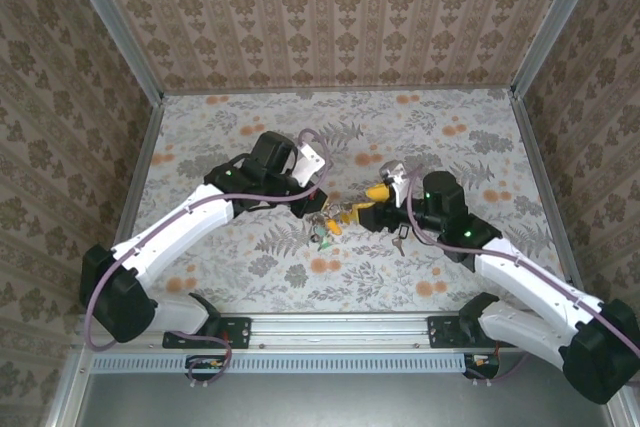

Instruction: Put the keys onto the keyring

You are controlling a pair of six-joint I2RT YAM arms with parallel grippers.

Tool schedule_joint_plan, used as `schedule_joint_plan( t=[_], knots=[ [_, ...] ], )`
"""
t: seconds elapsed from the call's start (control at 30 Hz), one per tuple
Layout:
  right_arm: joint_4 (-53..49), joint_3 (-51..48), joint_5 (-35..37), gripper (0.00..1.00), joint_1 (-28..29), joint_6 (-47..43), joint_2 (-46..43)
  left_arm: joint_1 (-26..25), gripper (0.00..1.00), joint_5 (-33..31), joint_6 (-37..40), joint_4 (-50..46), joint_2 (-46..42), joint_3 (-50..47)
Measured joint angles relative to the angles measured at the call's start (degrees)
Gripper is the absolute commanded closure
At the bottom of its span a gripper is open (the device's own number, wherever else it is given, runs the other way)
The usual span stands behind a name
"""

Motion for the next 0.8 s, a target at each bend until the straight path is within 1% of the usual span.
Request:
schedule_joint_plan(
  t=[0.3,0.47,0.6,0.8],
  knots=[
    [1.14,8.13,-1.92,0.55,0.31,-3.15,10.29,-0.33,1.00,0.70,0.81,1.20,-1.84,0.00],
    [1.01,9.38,-3.41,0.56,1.55,-3.45,14.01,-0.33,1.00,0.70,0.79,1.51,-1.97,-0.02],
    [1.03,9.40,-3.74,0.59,4.52,-4.44,14.16,-0.33,1.00,0.92,0.79,1.90,-1.97,-0.02],
    [0.98,9.35,-3.74,0.58,7.30,-4.98,14.16,0.15,1.00,0.96,0.74,1.97,-1.97,-0.07]
  ],
)
